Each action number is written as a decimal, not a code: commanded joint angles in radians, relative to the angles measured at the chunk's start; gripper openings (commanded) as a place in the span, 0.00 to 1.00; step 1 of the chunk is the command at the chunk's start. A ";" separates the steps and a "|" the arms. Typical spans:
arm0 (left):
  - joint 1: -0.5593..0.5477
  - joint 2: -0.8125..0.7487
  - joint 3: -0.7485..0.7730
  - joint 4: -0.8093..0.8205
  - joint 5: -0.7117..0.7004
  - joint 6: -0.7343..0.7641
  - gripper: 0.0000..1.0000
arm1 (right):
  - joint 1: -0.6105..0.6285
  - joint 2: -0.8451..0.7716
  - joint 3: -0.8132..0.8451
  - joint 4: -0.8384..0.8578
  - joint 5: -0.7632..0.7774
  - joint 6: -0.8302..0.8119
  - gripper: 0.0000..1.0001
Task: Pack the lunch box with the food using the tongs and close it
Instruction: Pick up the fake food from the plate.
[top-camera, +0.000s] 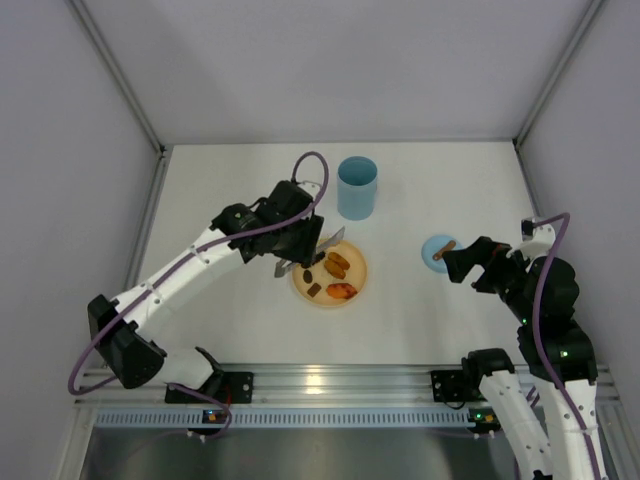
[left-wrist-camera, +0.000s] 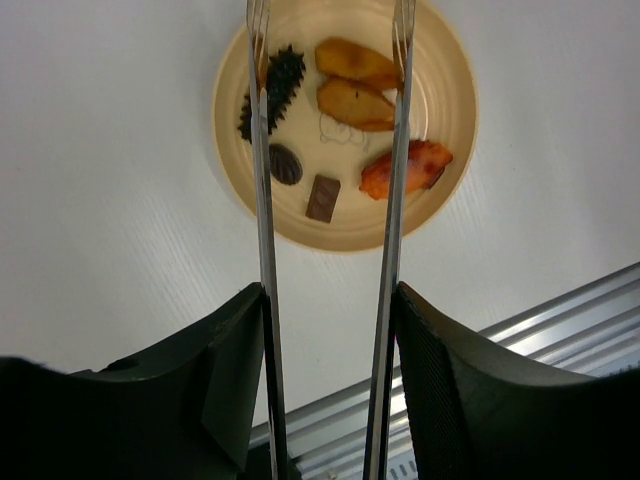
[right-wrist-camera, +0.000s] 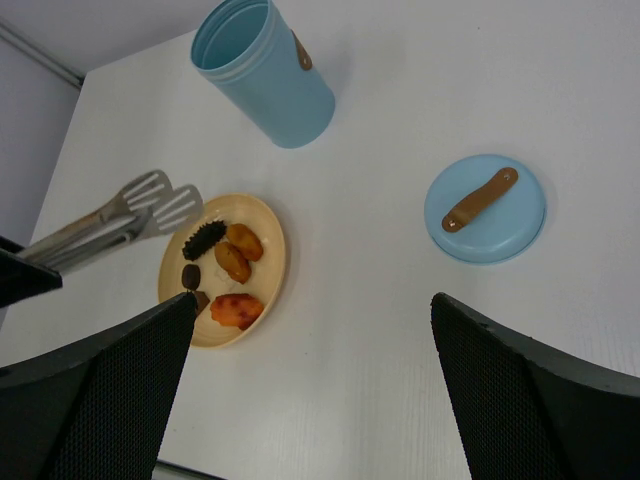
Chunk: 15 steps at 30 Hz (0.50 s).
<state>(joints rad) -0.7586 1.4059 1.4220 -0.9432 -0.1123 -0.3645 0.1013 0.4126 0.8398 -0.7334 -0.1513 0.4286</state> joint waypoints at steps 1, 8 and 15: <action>-0.018 -0.088 -0.083 0.063 0.042 -0.036 0.57 | -0.014 0.000 0.010 -0.008 -0.007 -0.007 0.99; -0.057 -0.119 -0.221 0.076 0.040 -0.054 0.57 | -0.012 0.005 0.007 0.002 -0.010 -0.007 0.99; -0.081 -0.097 -0.261 0.122 0.049 -0.067 0.57 | -0.014 0.005 0.008 0.003 -0.014 -0.008 1.00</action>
<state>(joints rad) -0.8318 1.3178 1.1671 -0.8978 -0.0704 -0.4137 0.1013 0.4126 0.8394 -0.7330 -0.1562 0.4290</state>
